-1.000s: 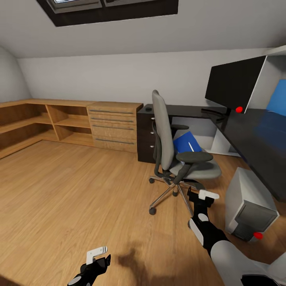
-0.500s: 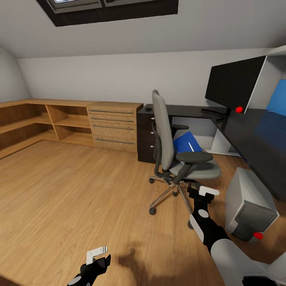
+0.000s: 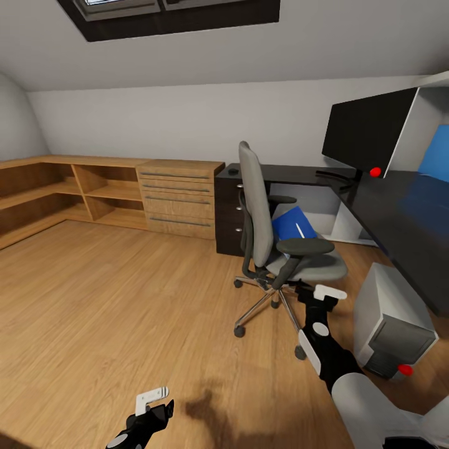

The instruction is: In the bedroom, organize the workspace by keeping the computer under the desk, ensuring the monitor is on the desk, placing the keyboard on the desk next to the monitor, placing the mouse on the desk next to the keyboard, moving the folder from the swivel chair onto the desk next to the mouse, stacking the notebook on top of the folder with the pen on top of the notebook, and positioning the swivel chair next to the desk.

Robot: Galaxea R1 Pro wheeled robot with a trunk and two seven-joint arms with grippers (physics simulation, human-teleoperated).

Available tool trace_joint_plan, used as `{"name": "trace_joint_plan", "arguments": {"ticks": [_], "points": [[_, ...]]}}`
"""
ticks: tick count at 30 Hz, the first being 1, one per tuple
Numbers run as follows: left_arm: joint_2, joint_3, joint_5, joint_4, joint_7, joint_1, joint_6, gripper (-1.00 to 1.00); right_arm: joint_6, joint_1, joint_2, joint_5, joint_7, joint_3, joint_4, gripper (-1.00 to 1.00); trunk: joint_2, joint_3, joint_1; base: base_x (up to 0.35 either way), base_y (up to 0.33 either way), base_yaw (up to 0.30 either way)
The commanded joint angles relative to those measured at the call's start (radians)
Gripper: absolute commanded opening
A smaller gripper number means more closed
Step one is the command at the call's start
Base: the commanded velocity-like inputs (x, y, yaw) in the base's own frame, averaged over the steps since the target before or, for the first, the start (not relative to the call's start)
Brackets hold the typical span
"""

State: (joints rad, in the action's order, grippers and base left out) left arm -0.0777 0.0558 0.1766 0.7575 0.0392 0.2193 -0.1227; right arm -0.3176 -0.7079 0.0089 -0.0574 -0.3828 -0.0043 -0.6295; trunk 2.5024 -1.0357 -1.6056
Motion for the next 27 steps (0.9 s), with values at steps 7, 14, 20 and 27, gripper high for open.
{"name": "trace_joint_plan", "arguments": {"ticks": [7, 14, 20, 27], "points": [[-0.001, 0.002, 0.011, -0.006, 0.002, 0.000, -0.005, 1.00, -0.004, 0.000, -0.003, -0.006, -0.001, 0.000, -0.007, 1.00, 0.000, -0.001, 0.000, 0.028, 0.000, 0.000], [-0.001, 0.002, 0.011, -0.009, 0.002, 0.000, -0.006, 1.00, -0.005, 0.000, -0.005, -0.006, -0.001, 0.000, -0.008, 1.00, 0.000, -0.001, 0.000, 0.082, 0.000, 0.000], [-0.001, 0.002, 0.011, -0.010, 0.002, 0.000, -0.006, 1.00, -0.008, 0.000, -0.006, -0.006, 0.000, 0.000, -0.008, 1.00, 0.000, -0.001, 0.000, 0.023, 0.000, 0.000], [-0.001, 0.001, 0.011, -0.010, 0.002, 0.000, -0.006, 1.00, -0.010, 0.002, -0.006, -0.006, 0.001, 0.000, -0.007, 1.00, 0.000, -0.001, 0.000, 0.005, -0.017, 0.000]]}}
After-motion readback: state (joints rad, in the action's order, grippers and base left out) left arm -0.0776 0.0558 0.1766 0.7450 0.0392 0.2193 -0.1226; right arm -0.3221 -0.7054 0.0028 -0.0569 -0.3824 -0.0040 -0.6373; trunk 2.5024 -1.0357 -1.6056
